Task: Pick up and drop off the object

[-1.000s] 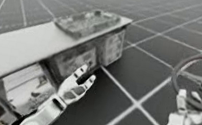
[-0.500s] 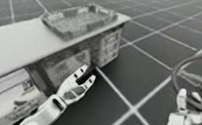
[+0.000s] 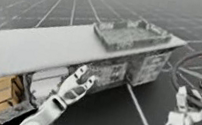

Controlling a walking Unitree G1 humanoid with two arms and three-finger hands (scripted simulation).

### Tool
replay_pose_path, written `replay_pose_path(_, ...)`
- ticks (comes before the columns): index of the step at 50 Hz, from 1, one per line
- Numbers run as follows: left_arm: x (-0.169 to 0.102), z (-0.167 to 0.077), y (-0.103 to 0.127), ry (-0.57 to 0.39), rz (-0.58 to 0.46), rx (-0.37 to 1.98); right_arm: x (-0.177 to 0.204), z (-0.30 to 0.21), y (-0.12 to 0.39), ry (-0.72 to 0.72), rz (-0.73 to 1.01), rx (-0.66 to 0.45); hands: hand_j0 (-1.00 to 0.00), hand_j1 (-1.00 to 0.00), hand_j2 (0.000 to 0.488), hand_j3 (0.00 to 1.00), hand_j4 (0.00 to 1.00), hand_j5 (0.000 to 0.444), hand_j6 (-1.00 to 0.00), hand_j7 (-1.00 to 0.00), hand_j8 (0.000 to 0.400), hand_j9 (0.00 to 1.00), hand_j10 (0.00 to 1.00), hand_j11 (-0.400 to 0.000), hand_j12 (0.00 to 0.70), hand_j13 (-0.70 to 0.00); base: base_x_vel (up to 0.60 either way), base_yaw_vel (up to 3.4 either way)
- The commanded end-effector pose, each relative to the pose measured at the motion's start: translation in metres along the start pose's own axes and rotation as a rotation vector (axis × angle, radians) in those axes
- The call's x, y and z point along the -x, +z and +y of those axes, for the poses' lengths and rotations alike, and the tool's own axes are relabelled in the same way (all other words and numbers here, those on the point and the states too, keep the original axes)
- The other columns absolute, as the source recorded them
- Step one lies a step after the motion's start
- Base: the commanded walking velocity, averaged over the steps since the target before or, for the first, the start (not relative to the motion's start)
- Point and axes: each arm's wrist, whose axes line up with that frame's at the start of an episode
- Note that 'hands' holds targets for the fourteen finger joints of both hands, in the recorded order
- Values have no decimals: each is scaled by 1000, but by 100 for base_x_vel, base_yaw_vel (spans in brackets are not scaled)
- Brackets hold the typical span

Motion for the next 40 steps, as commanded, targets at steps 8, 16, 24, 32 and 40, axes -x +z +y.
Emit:
replay_pose_path(8, -3, -7, -1, -23, 8, -11, -3, -4, 10, -3, -29, -21, 0, 0, 0, 1000, 1000, 0, 0, 0, 0, 1000, 1000, -400, 0, -700, 33, 66)
replay_pose_path(16, -3, -7, -1, -23, 8, -11, -3, -4, 10, -3, -29, -21, 0, 0, 0, 1000, 1000, 0, 0, 0, 0, 1000, 1000, -400, 0, -700, 34, 45)
replay_pose_path(24, -3, -7, -1, -23, 8, -11, -3, -4, 10, -3, -29, -21, 0, 0, 0, 1000, 1000, 0, 0, 0, 0, 1000, 1000, -400, 0, -700, 34, 32)
replay_pose_path(32, -3, -7, -1, -23, 8, -11, -3, -4, 10, -3, -29, -21, 0, 0, 0, 1000, 1000, 0, 0, 0, 0, 1000, 1000, -400, 0, -700, 33, 21)
replay_pose_path(40, -3, -7, -1, -23, 8, -11, -3, -4, 10, -3, -29, -21, 0, 0, 0, 1000, 1000, 0, 0, 0, 0, 1000, 1000, -400, 0, -700, 31, 11)
